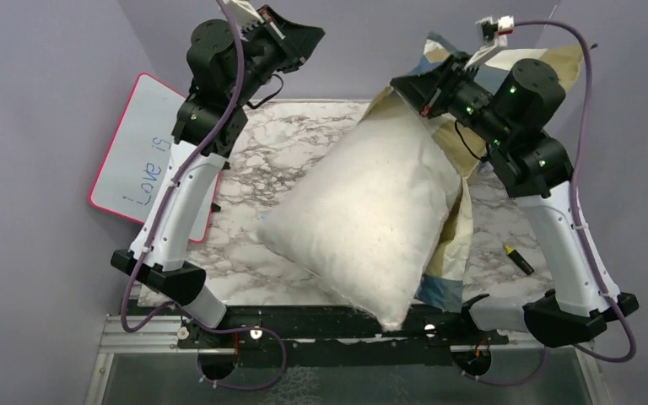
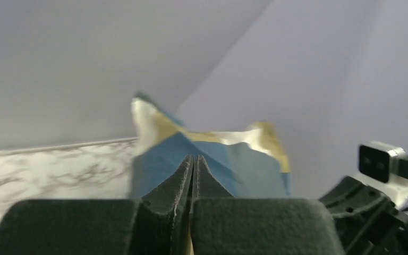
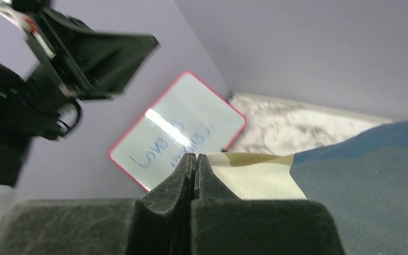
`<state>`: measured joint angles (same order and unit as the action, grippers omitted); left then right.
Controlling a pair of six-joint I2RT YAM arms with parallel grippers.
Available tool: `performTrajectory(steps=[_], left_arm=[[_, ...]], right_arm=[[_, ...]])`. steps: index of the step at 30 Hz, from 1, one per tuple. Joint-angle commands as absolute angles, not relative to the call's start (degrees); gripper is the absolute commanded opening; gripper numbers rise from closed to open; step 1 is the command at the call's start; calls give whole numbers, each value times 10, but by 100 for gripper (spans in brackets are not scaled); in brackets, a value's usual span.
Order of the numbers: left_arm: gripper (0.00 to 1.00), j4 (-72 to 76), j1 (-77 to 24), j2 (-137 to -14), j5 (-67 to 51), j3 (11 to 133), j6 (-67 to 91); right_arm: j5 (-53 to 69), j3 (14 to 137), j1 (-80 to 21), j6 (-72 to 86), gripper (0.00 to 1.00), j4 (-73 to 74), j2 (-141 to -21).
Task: Put the pillow into the pillowcase
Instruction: Stuff the pillow into the pillowcase.
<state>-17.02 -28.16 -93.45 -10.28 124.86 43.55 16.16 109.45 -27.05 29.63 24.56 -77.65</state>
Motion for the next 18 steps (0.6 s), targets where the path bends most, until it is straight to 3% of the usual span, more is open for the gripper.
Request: performTrajectory(steps=[1, 4, 11, 18], left_arm=[[2, -196, -231, -856, -92, 1094, 346], [13, -175, -206, -821, -128, 973, 324], [62, -228, -197, -708, -149, 705, 258], [70, -217, -199, -531, -249, 451, 313]], right_arm=[[176, 911, -270, 243, 0, 170, -724], [176, 809, -270, 186, 0, 132, -724], [100, 789, -270, 138, 0, 133, -773], [82, 791, -270, 46, 0, 178, -819]])
